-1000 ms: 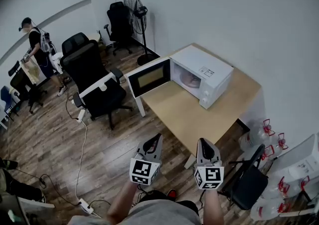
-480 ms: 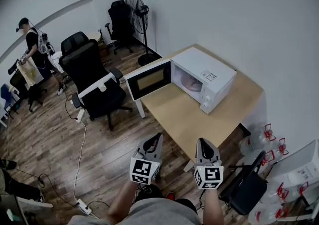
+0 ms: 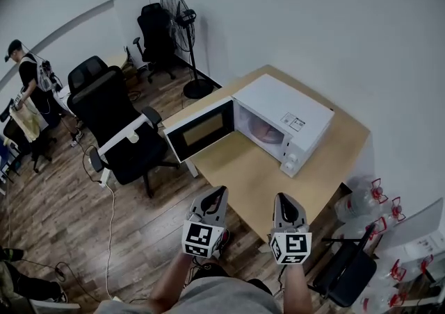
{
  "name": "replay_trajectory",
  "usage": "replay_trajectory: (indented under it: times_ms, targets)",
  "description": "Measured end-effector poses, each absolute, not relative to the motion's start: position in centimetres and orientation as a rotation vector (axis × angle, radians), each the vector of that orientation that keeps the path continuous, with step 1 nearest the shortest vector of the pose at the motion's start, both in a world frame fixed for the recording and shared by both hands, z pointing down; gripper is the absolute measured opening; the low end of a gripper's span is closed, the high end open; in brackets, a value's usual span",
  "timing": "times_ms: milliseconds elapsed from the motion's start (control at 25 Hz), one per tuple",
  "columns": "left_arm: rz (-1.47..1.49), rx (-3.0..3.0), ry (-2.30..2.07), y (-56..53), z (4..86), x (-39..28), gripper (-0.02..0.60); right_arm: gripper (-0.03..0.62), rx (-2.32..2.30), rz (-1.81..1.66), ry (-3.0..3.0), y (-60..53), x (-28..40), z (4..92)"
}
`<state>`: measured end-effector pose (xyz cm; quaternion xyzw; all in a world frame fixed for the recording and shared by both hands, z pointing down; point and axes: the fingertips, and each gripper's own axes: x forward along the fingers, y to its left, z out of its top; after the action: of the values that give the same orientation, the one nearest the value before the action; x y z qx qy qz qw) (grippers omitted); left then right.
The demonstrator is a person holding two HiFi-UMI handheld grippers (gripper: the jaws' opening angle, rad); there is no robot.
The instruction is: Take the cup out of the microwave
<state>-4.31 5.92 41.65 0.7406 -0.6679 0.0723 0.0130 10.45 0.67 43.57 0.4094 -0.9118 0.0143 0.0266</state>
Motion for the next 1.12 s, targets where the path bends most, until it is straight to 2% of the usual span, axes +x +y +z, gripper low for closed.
replay_trajectory:
  times_ms: [480,1120]
  targets:
    - [0.252,2.383,-1.931,-5.8,42.6,-9.5,0.021,0.018,1.372,0.111,-2.716,-8.7,5.5,44.2]
    - [0.314,2.54,-1.635,-18.2,46.8,-12.1,0.021,0.018,1.58,0.239,-2.531,-17.0,1.9,49.0]
